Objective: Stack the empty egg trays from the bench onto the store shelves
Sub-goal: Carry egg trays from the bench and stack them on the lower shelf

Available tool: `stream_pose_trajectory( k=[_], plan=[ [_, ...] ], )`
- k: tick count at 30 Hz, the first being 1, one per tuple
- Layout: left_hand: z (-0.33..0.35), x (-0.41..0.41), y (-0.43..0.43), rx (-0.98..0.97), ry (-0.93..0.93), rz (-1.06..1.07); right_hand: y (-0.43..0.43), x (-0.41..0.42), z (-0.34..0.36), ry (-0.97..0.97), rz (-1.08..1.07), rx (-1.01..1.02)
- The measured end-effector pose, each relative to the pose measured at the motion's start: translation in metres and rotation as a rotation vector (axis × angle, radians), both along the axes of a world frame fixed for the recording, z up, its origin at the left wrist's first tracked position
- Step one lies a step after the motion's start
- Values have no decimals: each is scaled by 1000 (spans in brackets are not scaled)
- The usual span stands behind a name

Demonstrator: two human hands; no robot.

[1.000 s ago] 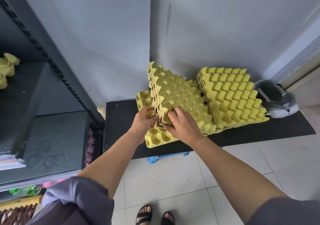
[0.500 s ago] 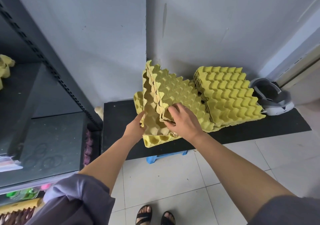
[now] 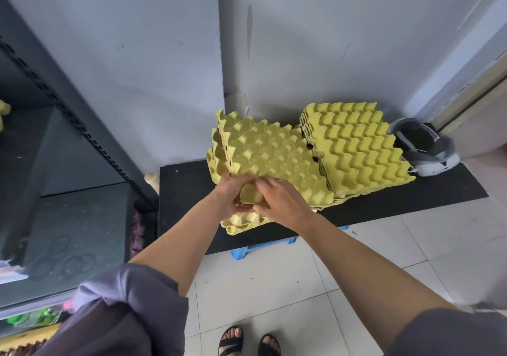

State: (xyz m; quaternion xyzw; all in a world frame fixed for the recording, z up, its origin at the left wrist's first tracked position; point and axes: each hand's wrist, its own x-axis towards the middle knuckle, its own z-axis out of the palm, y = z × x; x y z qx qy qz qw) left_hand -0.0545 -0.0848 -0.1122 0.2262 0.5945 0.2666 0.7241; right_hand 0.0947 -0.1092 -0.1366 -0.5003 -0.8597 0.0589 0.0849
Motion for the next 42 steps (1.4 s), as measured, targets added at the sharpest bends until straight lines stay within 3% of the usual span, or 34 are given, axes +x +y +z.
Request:
stream_pose_trajectory(
  k=[4,8,11,13,18,21,33,42],
  plan=[
    [-7,-1,3,-11,-78,162,-6,18,-5,87,-75,-18],
    [3,-17,3,-33,-144,333,-6,37,0,98,-491,89],
    [14,-29,-1,-62,-212,452,1,48,13,201,-887,-123],
    [24,-34,-5,-71,-227,498,5,54,24,473,-1081,-279],
    [53,-40,-5,-58,-190,469,19,53,55,1557,-1260,-686],
    [67,-43,0,-55,-136,404,30,57,64,1841,-1291,-647],
    [48,-49,2,-145,33,350,23,63,40,1363,-1511,-782],
    [21,-61,-5,-43,19,308,16,62,36,1426,-1476,-774]
  ],
)
